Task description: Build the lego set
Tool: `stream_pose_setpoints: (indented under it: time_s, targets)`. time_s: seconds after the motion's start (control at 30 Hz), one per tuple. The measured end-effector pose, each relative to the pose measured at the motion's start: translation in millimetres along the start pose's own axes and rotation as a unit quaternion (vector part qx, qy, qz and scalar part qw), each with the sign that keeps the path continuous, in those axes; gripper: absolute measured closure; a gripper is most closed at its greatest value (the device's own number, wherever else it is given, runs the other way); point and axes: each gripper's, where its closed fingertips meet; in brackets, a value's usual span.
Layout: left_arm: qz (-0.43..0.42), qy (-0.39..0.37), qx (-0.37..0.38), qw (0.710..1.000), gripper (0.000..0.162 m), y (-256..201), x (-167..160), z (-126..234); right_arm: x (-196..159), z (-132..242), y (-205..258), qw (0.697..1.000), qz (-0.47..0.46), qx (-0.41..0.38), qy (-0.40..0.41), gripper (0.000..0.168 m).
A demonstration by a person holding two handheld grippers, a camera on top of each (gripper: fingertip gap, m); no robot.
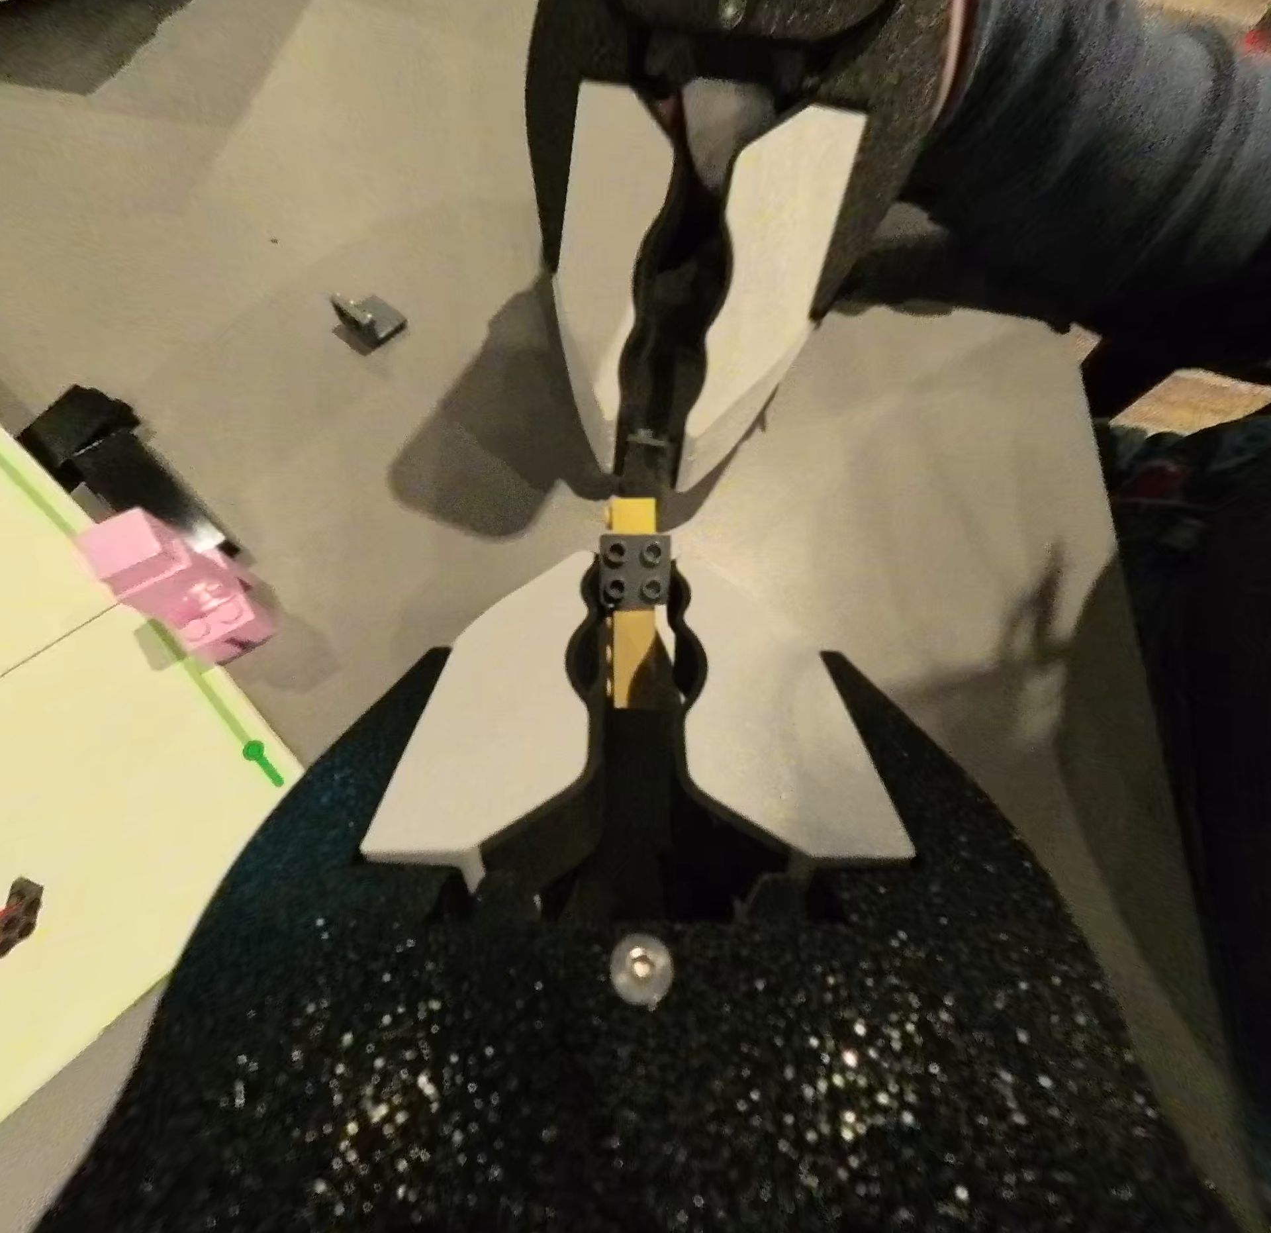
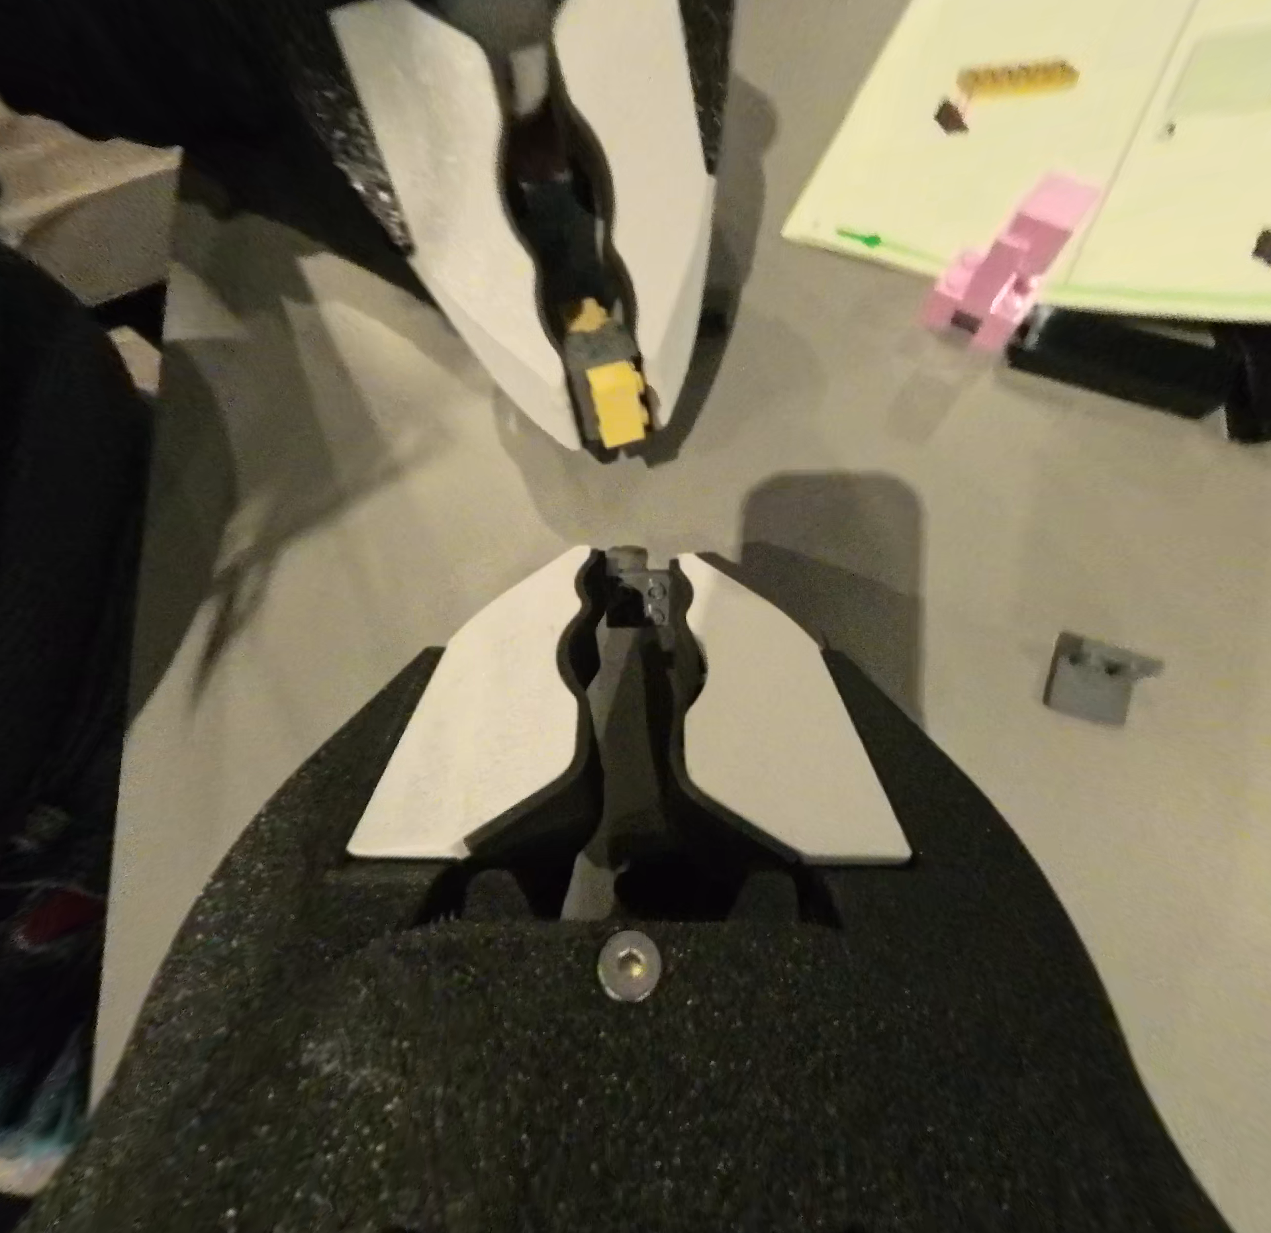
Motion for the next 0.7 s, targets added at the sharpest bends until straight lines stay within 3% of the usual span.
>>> stream_pose_setpoints:
  time_s: [0.13,0.27,0.4,0.7]
  targets:
    - [0.006,-0.009,-0.003,1.000,0.145,1,2,2,-1,-1,-5,0.998,-0.055,0.011,-0.003,0.152]
    - [0.001,-0.012,-0.006,1.000,0.146,-1,3,2,-2,-1,-6,0.999,-0.041,-0.005,-0.005,0.151]
    - [0.001,-0.014,-0.011,1.000,0.146,-3,4,2,-3,-1,-7,0.999,-0.036,-0.019,0.005,0.140]
    - [0.005,-0.022,-0.015,1.000,0.145,-2,6,4,-11,19,3,0.996,0.061,-0.041,0.039,0.135]
Point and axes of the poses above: each gripper's, where its closed fingertips meet, z back along the fingers, x out of its top, y = z × x across the jaws, and after that the axes turned 9 degrees about x, right-handed
